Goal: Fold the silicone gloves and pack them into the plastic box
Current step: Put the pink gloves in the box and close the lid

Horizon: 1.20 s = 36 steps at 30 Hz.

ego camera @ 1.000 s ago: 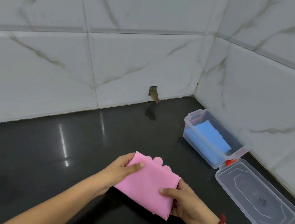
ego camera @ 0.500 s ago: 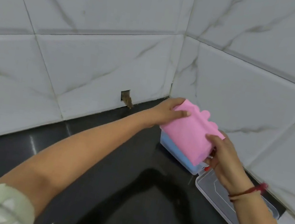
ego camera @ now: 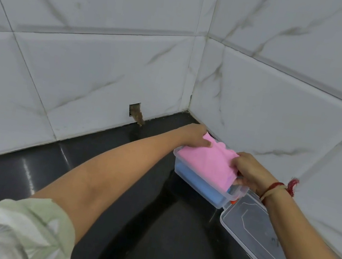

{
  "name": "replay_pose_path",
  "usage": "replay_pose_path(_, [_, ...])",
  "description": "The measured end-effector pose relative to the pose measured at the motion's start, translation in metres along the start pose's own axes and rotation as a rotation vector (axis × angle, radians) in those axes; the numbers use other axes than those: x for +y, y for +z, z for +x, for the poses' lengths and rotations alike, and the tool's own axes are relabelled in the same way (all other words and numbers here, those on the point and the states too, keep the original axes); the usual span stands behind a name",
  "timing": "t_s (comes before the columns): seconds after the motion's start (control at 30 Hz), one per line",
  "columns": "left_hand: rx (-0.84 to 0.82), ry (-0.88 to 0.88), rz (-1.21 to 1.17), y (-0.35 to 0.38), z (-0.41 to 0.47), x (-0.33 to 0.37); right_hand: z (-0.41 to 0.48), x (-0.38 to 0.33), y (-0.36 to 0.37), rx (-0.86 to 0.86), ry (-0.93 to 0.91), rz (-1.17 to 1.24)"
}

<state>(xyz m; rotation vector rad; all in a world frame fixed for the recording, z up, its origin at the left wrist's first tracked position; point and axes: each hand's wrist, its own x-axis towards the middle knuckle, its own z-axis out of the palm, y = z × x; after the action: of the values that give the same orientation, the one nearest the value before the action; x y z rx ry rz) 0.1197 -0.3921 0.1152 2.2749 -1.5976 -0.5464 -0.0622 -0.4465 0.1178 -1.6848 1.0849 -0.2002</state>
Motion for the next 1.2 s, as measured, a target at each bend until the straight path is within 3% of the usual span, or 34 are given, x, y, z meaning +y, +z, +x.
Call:
replay_pose_path(0.13, [0.031,0.022,0.174,0.008,-0.001,0.002,0.008,0.005,0.003,0.036,-0.059,-0.247])
replay_pose_path(0.3, [0.068,0.021,0.266,0.013,-0.008,0.004,0.01,0.002,0.021,0.101,-0.131,-0.912])
replay_pose_path(0.37, [0.167,0.05,0.28,0.016,-0.016,0.009,0.007,0.004,0.032,0.175,-0.159,-1.146])
replay_pose_path(0.5, [0.512,0.155,0.431,0.025,-0.037,0.021,0.002,0.014,0.03,0.461,-0.379,-1.122])
replay_pose_path(0.57, [0.546,0.154,0.399,0.031,-0.046,0.029,0.001,0.014,0.025,0.414,-0.488,-1.036])
replay_pose_path(0.63, [0.456,0.096,0.365,0.041,-0.051,0.036,0.004,0.015,0.025,0.192,-0.531,-0.934])
replay_pose_path(0.73, [0.243,0.01,0.373,0.059,-0.054,0.038,0.008,0.022,0.031,-0.043,-0.431,-0.936])
replay_pose_path(0.9, [0.017,-0.096,0.39,0.055,-0.047,0.034,0.017,0.021,0.038,-0.082,-0.372,-1.037])
replay_pose_path(1.07, [-0.23,-0.004,0.295,0.036,-0.038,0.013,0.022,0.015,0.053,-0.107,-0.287,-1.107])
replay_pose_path(1.2, [-0.32,0.028,0.366,0.034,-0.027,-0.004,0.022,0.011,0.058,-0.102,-0.223,-1.154])
